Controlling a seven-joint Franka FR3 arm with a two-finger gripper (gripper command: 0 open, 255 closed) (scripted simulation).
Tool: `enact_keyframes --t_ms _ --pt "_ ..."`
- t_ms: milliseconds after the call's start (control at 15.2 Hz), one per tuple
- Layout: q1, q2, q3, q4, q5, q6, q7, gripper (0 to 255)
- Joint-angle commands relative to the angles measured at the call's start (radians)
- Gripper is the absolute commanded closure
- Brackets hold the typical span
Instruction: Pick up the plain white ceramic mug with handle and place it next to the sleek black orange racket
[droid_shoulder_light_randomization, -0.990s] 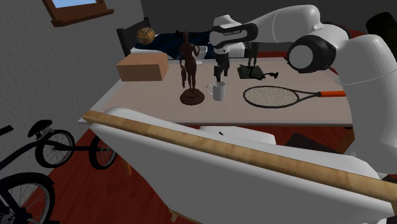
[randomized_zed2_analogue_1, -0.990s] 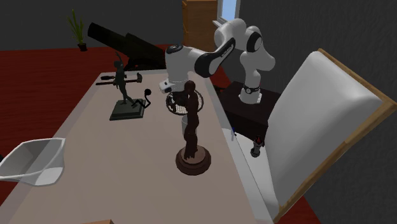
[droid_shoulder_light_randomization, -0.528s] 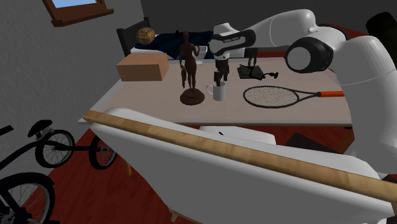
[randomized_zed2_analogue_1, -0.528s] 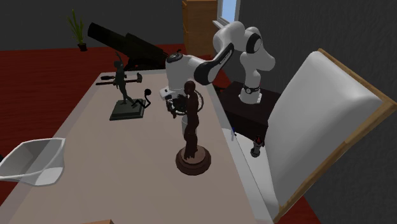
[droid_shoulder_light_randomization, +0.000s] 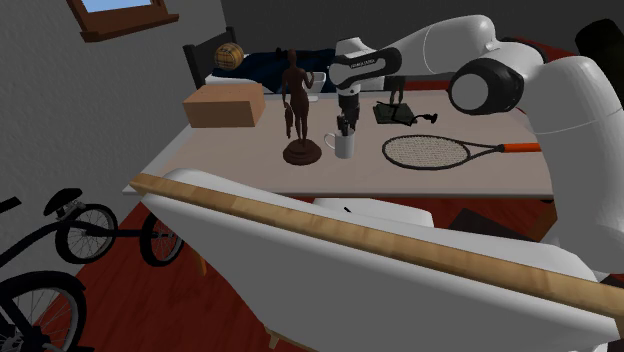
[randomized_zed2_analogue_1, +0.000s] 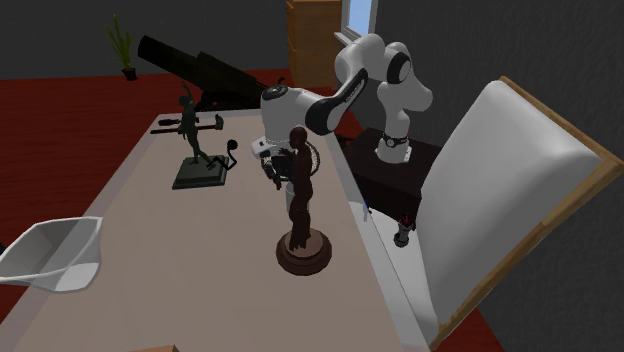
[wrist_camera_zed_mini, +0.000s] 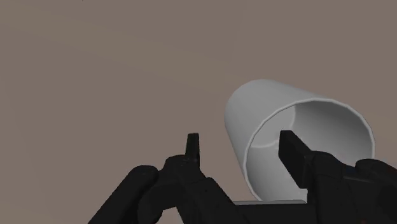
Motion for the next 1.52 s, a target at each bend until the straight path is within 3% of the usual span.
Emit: enact_keyframes --t_ms 0,528,1452 --pt "0.0 0.0 0.0 0.0 0.0 0.0 0.0 255" --pt "0.0 0.0 0.0 0.0 0.0 0.0 0.0 255" --pt "-0.005 -0.012 -0.002 0.168 -0.002 -0.18 0.002 255"
